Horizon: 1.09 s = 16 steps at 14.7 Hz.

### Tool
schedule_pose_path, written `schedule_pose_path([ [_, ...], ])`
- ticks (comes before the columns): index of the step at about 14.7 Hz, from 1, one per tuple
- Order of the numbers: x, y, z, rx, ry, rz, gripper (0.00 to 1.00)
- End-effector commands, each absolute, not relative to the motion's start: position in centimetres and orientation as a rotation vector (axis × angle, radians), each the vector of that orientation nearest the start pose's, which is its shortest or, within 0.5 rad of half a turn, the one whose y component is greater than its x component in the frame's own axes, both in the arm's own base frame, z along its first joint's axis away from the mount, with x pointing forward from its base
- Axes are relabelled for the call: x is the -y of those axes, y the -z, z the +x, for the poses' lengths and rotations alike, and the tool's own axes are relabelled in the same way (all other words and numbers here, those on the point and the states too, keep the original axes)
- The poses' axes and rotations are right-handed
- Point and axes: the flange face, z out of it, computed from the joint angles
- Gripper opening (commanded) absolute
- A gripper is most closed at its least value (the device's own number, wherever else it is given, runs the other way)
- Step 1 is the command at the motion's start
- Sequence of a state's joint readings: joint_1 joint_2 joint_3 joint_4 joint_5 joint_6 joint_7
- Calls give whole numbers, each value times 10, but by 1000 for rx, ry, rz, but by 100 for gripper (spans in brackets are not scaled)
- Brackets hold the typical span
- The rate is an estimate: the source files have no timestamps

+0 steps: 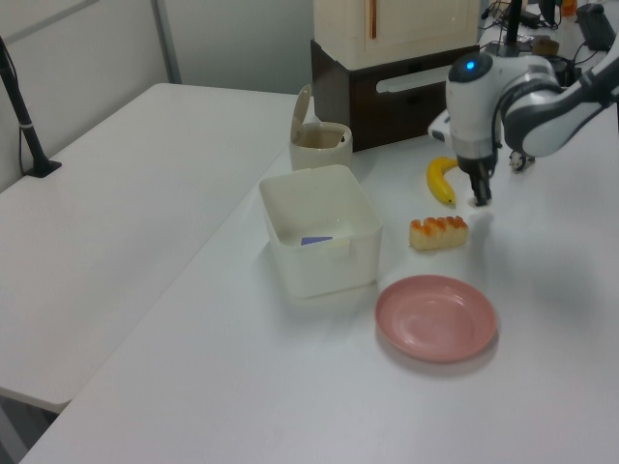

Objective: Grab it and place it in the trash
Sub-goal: 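Lift the paper and carry it over the white lidded trash bin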

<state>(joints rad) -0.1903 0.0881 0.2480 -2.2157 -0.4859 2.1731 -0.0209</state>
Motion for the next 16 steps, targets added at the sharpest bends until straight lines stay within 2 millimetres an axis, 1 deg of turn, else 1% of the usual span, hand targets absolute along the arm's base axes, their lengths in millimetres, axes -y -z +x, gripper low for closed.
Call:
schedule_pose_path([
  [1, -13, -415, 568, 552, 28, -3381, 7],
  [3, -12, -465, 585, 518, 92, -3299, 7],
  [4, -8, -488, 591, 479, 119, -3273, 7],
  [5, -5, -503, 596, 432, 158, -3256, 7],
  [7, -4, -523, 612, 356, 246, -3221, 7],
  [9, -2, -542, 637, 135, 344, -3167, 7],
  [10, 2, -551, 649, 10, 387, -3148, 7],
  [11, 6, -549, 662, -85, 402, -3133, 7],
  [13, 12, -544, 683, -177, 426, -3108, 7],
  [14, 12, -540, 690, -207, 428, -3098, 7],
  [16, 14, -540, 701, -272, 447, -3078, 7],
])
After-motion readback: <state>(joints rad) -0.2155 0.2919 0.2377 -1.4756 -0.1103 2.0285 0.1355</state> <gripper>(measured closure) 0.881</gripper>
